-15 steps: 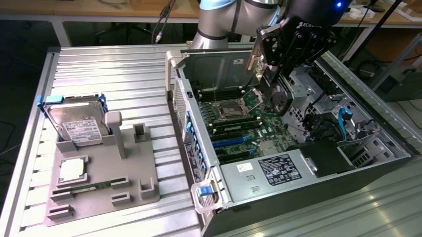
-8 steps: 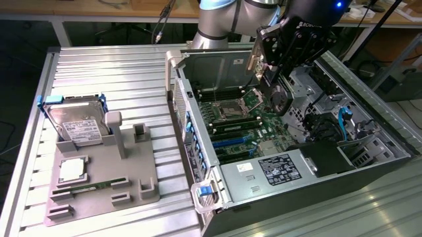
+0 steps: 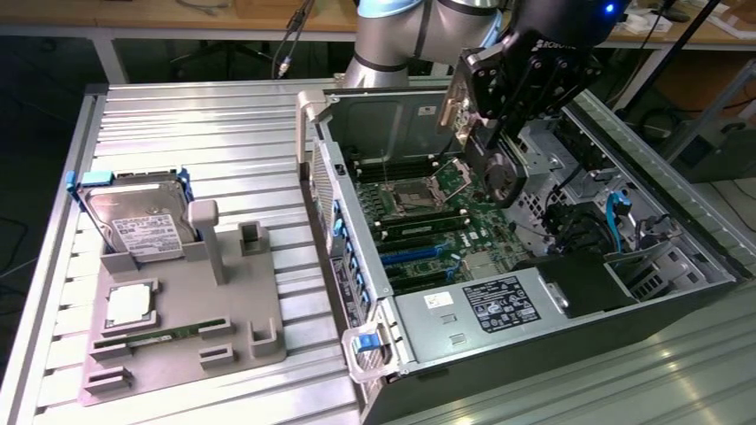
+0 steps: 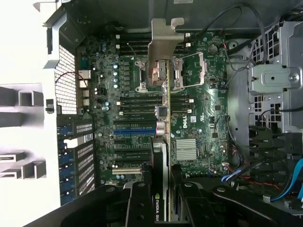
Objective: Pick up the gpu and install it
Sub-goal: 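Insert the gpu into the slot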
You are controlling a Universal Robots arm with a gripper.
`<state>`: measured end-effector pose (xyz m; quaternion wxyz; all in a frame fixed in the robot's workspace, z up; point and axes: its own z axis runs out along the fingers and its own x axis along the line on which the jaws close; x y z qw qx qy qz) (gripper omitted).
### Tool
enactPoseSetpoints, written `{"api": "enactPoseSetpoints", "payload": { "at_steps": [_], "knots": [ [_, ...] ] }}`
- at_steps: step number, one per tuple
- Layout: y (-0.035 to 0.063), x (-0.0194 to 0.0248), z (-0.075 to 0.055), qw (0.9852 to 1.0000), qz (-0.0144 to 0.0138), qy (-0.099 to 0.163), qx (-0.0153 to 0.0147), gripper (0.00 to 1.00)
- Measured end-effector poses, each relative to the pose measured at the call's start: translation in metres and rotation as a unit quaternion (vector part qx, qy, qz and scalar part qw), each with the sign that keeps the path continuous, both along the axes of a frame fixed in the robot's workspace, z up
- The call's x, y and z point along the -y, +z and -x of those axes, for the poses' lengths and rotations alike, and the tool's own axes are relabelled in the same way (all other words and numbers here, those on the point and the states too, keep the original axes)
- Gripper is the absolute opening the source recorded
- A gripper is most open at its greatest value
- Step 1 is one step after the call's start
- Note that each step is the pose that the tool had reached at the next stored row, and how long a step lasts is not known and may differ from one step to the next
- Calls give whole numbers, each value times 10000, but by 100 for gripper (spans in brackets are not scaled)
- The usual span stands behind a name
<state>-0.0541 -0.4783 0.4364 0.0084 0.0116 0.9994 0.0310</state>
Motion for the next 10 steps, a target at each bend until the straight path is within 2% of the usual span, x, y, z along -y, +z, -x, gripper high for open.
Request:
{"api": "enactPoseSetpoints", "payload": {
  "at_steps": [6,10],
  "knots": [
    [0,0,0,9995,0,319,0,27],
    [0,0,0,9985,0,550,0,27]
  ]
}}
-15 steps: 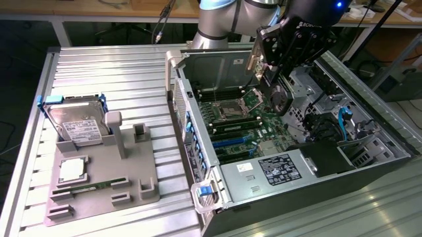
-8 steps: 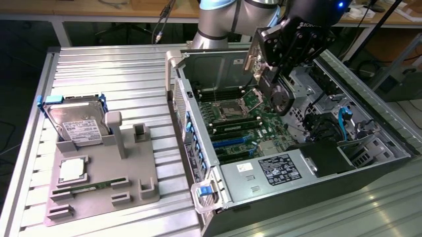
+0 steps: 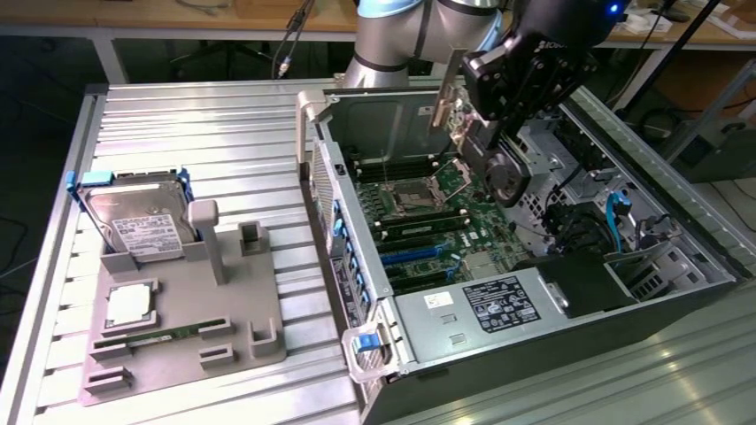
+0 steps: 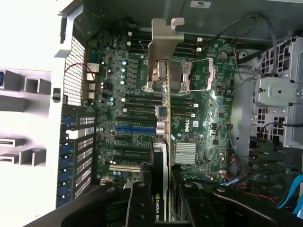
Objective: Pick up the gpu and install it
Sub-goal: 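Insert the gpu into the slot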
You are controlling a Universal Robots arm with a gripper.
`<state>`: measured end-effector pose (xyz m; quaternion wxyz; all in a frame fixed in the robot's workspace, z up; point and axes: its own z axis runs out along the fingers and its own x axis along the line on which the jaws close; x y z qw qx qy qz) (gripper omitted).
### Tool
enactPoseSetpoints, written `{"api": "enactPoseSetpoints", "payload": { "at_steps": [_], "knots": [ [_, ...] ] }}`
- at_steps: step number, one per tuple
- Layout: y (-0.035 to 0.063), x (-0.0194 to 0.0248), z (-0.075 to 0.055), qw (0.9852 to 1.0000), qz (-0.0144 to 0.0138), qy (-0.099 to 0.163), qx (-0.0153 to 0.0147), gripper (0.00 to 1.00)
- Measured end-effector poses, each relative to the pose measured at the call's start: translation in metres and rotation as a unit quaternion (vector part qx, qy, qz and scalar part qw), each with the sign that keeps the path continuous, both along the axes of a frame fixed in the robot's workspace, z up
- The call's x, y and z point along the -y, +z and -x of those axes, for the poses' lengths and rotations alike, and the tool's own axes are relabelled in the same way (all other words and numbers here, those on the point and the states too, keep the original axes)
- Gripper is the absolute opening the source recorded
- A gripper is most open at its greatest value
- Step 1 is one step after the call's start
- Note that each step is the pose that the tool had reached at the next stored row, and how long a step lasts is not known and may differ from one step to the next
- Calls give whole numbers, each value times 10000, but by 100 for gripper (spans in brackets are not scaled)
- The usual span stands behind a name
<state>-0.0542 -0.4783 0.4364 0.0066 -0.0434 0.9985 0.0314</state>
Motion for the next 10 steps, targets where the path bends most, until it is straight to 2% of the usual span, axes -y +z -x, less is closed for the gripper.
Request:
{"api": "enactPoseSetpoints", "payload": {
  "at_steps": [5,10],
  "knots": [
    [0,0,0,9996,0,285,0,27],
    [0,0,0,9985,0,555,0,27]
  ]
}}
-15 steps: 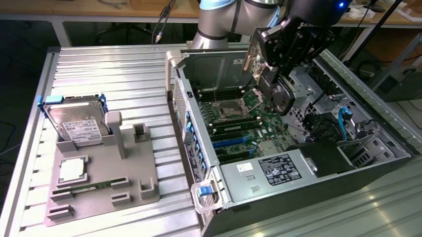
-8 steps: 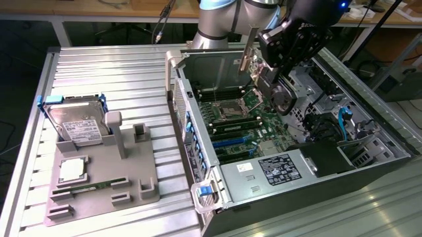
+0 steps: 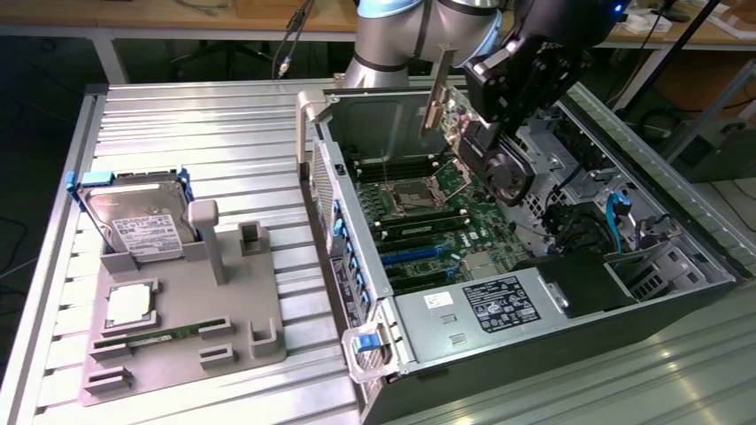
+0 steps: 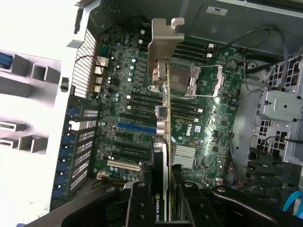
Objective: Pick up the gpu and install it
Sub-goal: 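Insert the gpu into the slot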
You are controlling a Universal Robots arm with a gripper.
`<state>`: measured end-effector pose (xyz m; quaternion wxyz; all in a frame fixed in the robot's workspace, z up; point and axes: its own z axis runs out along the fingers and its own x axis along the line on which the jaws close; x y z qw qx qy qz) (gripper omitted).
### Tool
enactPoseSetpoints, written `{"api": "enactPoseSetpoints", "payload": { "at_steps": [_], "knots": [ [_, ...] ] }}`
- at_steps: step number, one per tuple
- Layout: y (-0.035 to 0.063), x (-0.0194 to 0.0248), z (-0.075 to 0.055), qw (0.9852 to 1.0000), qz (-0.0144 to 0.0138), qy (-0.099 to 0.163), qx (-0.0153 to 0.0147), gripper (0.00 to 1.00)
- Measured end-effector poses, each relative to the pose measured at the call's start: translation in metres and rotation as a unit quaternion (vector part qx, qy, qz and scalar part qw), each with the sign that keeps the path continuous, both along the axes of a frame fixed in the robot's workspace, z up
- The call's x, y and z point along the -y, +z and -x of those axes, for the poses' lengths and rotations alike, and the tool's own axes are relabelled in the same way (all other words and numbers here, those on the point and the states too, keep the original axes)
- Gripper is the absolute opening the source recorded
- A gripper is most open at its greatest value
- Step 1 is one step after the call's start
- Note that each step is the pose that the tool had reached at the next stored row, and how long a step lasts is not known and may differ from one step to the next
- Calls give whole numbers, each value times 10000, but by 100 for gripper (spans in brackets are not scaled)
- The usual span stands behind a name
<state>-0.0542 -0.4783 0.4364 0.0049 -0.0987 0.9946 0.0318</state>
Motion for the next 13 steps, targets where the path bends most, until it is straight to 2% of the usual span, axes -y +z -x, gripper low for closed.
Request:
{"api": "enactPoseSetpoints", "payload": {
  "at_steps": [7,11,13],
  "knots": [
    [0,0,0,9992,0,388,0,27],
    [0,0,0,9974,0,714,0,27],
    [0,0,0,9957,0,923,0,27]
  ]
}}
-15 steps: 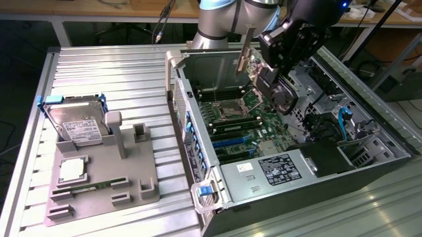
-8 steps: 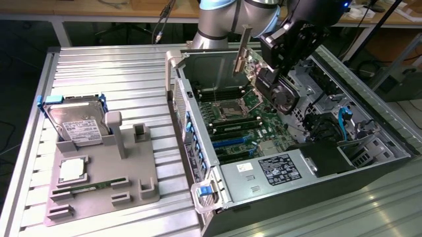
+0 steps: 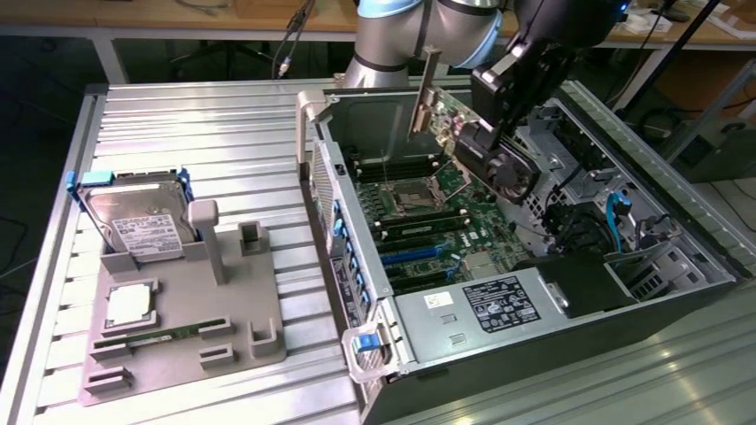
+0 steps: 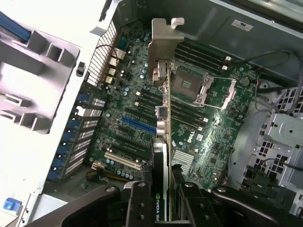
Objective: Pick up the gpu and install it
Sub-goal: 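Insert the gpu into the slot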
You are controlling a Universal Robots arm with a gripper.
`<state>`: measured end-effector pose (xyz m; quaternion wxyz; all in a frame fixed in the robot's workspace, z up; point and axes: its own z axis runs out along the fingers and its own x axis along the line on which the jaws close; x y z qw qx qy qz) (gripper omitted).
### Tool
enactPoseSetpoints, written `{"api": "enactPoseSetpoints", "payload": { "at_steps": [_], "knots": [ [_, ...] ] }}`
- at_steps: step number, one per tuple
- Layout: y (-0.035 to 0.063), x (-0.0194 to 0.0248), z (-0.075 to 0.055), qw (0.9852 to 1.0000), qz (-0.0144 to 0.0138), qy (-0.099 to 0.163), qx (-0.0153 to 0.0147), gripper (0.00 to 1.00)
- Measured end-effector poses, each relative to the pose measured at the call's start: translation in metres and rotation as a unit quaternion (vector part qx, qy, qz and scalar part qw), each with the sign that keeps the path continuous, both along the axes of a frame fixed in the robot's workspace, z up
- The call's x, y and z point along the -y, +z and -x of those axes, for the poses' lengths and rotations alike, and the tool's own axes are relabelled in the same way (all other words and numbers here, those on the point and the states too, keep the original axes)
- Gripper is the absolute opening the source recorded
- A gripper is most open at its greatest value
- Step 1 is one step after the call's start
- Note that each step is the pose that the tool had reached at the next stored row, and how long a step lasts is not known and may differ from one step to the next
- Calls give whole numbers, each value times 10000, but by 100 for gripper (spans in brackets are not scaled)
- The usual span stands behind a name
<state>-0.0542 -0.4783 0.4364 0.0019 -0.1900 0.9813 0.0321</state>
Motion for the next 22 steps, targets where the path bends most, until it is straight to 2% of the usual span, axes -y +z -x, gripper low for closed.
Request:
{"api": "enactPoseSetpoints", "payload": {
  "at_steps": [6,12,14,22],
  "knots": [
    [0,0,0,9996,0,287,0,27],
    [0,0,0,9983,0,576,0,27],
    [0,0,0,9978,0,670,0,27],
    [0,0,0,9937,0,1122,0,27]
  ]
}}
